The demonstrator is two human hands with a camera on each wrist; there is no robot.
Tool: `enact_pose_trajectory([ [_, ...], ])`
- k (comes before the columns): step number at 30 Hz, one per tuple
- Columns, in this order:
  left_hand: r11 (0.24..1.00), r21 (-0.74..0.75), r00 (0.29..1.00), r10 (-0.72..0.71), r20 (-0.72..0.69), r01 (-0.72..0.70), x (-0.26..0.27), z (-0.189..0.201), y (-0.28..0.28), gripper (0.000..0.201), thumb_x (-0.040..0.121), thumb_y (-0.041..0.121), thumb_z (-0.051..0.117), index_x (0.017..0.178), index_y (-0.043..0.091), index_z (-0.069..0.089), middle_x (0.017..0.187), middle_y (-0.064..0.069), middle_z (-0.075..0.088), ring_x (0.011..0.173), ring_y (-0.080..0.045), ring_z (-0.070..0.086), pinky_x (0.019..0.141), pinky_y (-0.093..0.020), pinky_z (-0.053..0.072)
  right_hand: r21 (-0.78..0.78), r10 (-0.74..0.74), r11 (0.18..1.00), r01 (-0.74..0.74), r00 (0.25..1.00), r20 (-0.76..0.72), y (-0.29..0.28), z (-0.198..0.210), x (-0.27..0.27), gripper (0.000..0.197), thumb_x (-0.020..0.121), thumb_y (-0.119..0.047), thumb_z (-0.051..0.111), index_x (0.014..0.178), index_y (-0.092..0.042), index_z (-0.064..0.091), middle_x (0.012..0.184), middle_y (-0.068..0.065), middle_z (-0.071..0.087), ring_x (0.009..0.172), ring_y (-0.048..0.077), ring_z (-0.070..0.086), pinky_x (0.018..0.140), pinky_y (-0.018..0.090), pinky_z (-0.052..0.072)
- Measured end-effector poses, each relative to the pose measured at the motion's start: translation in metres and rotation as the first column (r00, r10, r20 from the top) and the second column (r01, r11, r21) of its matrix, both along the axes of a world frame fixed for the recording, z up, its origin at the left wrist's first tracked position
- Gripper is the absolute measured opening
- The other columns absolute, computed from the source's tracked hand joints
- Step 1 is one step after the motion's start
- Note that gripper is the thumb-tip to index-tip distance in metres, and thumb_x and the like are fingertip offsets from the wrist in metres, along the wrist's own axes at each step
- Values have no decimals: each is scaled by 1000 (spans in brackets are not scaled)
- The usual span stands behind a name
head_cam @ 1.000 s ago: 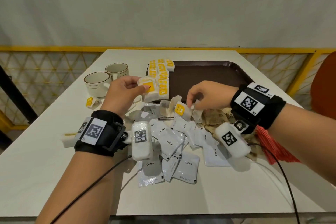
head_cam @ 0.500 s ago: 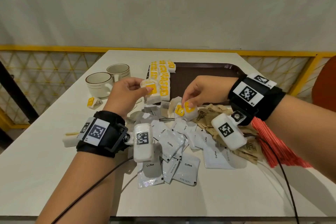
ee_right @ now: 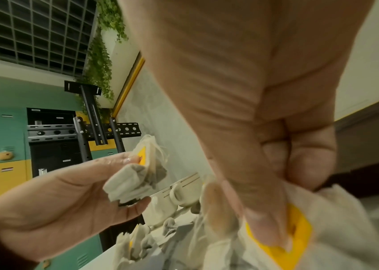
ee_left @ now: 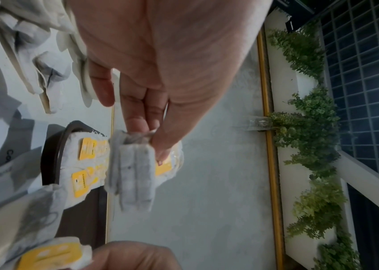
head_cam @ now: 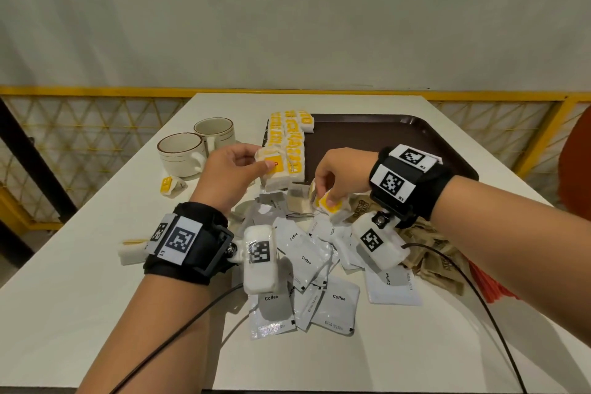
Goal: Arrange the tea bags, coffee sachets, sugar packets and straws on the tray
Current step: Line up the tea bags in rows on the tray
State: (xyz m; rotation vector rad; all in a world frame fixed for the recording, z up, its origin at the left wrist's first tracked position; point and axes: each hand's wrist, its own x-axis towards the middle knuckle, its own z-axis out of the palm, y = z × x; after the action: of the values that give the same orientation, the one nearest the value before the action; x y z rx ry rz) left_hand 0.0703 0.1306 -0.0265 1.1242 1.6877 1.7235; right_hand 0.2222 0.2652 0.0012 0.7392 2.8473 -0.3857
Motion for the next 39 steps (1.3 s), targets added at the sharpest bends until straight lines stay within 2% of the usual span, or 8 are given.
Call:
enact_pose_trajectory([
  [4,1000,-8,1000,-7,-1,7,-2,-1,1,13,82,2,69,86,14,67,84,1,72,66,1,66,56,-9,46,-42,3,999,-9,992,-126,-2,11,16,10,79,-17,76,86,-19,71,78,-7,64,68,3,55,60,13,42],
  [8,1000,-10,1000,-18,2,18,-2,-3,2,13,81,3,70,86,15,68,90,-5,73,82,-13,69,75,-22,53,-348,-25,934,-83,955,-294,-6,21,38,28,77,-12,78,103,-20,70,80,-4,70,73,4,63,72,14,48],
  [11,999,-7,999,-48,12,48,3,-3,2,12,80,3,71,88,12,70,94,-9,73,90,-21,69,87,-31,53,-454,-88,883,-119,907,-411,-12,19,49,20,76,-10,76,94,-18,72,81,-6,72,75,4,64,72,16,50],
  [15,993,0,993,-115,-9,115,14,-3,2,11,79,5,72,86,13,73,87,-8,74,82,-17,68,81,-28,55,-592,-205,784,-186,822,-531,-20,14,51,21,72,-10,75,92,-12,69,89,7,72,81,14,66,80,27,55],
  [20,982,24,981,-185,-50,187,24,-2,2,15,79,1,70,84,15,72,78,-1,74,73,-10,67,71,-20,54,-598,-322,779,-189,697,-640,-27,2,40,16,75,-7,75,88,-13,68,84,8,69,75,14,64,66,24,54],
  [26,987,-10,982,-158,-100,158,25,-6,5,25,81,-8,64,86,16,68,81,-9,70,74,-14,64,72,-23,54,-762,-496,588,-272,623,-605,-32,-5,36,20,70,-8,73,89,-10,65,80,9,67,68,14,64,62,24,53],
  [32,973,-2,960,-227,-165,230,24,-5,5,26,83,-14,56,76,11,58,64,9,59,60,-4,53,62,-14,44,-791,-648,576,-206,474,-596,-31,-14,31,15,78,0,71,88,-8,65,74,5,68,71,23,57,58,24,50],
  [39,986,-48,960,-169,-222,163,21,-13,10,12,87,1,62,92,3,72,94,-15,72,86,-27,66,84,-36,53,-831,-602,411,-374,573,-556,-36,-3,41,17,74,-6,66,90,-10,60,74,1,69,63,11,64,56,21,51],
])
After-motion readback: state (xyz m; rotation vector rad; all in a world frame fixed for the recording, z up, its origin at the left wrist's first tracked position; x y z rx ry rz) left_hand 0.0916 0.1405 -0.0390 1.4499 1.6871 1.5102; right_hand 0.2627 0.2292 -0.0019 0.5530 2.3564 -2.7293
